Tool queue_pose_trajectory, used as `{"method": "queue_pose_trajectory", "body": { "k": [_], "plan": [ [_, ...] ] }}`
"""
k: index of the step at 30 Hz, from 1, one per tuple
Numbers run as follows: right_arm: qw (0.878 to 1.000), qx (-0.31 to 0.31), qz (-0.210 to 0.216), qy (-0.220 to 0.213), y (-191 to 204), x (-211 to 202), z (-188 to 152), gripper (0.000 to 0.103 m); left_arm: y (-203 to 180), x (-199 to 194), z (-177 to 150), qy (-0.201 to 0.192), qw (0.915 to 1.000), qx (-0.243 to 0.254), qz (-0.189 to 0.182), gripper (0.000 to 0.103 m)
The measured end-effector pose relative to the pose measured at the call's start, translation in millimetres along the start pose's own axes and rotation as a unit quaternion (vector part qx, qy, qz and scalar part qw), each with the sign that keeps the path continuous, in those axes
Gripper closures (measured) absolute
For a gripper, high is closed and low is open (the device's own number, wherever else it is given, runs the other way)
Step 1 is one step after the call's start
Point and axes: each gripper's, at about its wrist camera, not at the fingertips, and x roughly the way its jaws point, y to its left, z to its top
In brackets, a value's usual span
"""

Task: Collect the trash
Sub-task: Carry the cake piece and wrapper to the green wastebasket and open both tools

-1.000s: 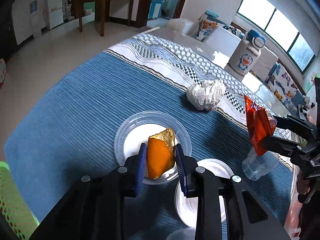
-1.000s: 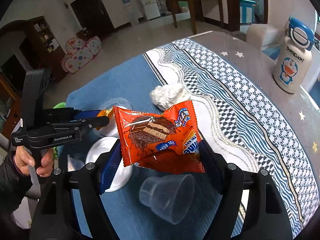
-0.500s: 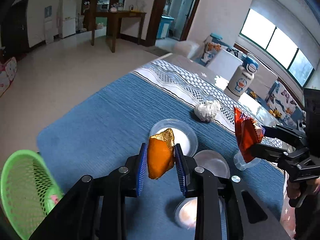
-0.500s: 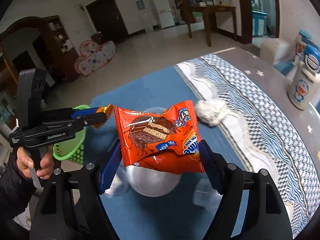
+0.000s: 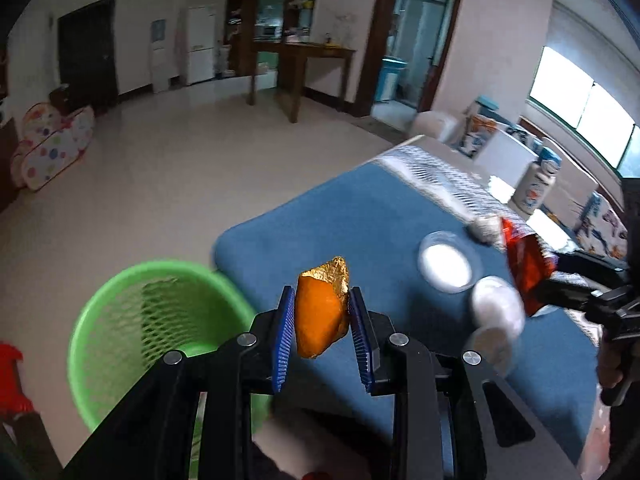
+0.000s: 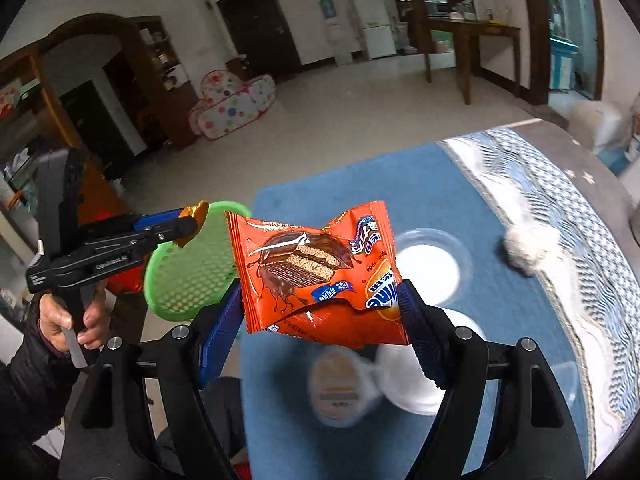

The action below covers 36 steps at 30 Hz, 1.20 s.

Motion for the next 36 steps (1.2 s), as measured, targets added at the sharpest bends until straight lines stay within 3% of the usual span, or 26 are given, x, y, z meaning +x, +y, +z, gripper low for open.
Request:
{"method": "queue_pose_trajectory", "body": {
  "k": [9,17,19,22,36],
  "plan": [
    [0.999,-0.021,0.024,0.017,46,34,8,0.028,88,2,-37,0.032,0.9965,-0.062,0.047,0.076],
    [0.998,-0.034,0.038,0.033,79,64,16,0.028,127,23,-61,0.059,0.9925,-0.094,0.049,0.074],
    [0.998,-0.035,0.041,0.037,83,69,18,0.028,132,27,-65,0.063,0.9916,-0.102,0.048,0.069],
    [0.997,-0.037,0.046,0.042,90,78,20,0.028,138,28,-68,0.061,0.9906,-0.113,0.047,0.05],
    [0.993,-0.04,0.09,0.06,123,114,28,0.028,164,-20,-79,0.022,0.9861,-0.144,0.081,0.041]
  ]
}}
